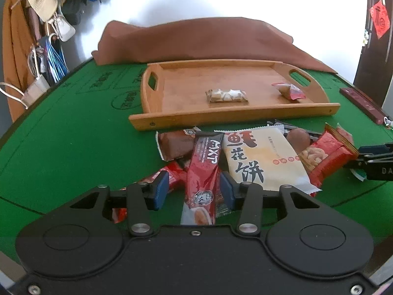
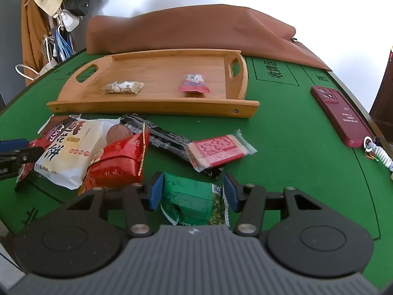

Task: Organize snacks
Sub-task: 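Grasp the red MXT coffee stick with the left tool while the right tool grasps the green packet, then carry both snacks onto the wooden tray and open both tools, then lift both tools away from the tray toward the snack pile, then lower the open left tool toward the red chocolate bar, then grasp the red chocolate bar with the left tool while the right tool grasps the red chip bag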

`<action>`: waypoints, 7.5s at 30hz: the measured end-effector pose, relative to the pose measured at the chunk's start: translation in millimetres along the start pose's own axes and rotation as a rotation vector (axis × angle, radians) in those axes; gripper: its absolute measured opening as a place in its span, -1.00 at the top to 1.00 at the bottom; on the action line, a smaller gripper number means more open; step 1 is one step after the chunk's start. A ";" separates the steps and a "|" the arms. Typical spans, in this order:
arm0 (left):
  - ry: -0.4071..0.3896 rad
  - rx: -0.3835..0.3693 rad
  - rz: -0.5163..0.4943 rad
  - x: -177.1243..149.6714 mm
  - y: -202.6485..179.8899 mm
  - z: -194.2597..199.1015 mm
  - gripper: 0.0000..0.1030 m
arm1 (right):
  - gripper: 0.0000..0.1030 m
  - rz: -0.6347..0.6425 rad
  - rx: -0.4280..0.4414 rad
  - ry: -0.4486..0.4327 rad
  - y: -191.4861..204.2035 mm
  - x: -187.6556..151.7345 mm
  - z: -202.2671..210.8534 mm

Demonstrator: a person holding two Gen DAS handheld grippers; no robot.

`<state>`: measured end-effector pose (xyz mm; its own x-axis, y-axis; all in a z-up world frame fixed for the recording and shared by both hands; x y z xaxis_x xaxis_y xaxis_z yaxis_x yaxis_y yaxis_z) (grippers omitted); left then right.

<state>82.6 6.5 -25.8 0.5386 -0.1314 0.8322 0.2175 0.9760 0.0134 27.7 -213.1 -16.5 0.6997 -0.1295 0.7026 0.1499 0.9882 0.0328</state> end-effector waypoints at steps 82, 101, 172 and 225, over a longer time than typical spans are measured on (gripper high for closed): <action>0.142 0.067 0.095 136.3 19.5 -197.2 0.53 | -0.09 0.008 0.056 0.118 49.5 135.3 -171.9; 0.080 0.096 0.021 139.5 14.2 -186.3 -0.20 | -0.44 0.013 0.056 0.113 49.6 133.3 -170.0; -0.014 0.037 -0.004 -6.0 40.7 -10.6 -0.85 | -1.00 0.286 0.167 -0.028 66.7 6.4 -14.6; 0.028 0.010 0.011 -8.6 26.0 0.3 0.54 | -0.54 0.272 0.176 -0.075 78.5 6.3 -0.5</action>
<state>83.4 33.0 -32.5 0.5635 -0.1251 0.8166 0.2033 0.9791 0.0096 44.1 -136.4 -9.8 0.6430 0.1411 0.7528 -0.1630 0.9856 -0.0455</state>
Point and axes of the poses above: each gripper's, at about its wrist camera, not at the fingertips, and z roughly against the way its jaws point, y to its left, x to its top, the point moved 6 cm from there along -z, roughly the way its jaws point, and after that the axes turned 7 degrees about -y, right-handed, at the moved point
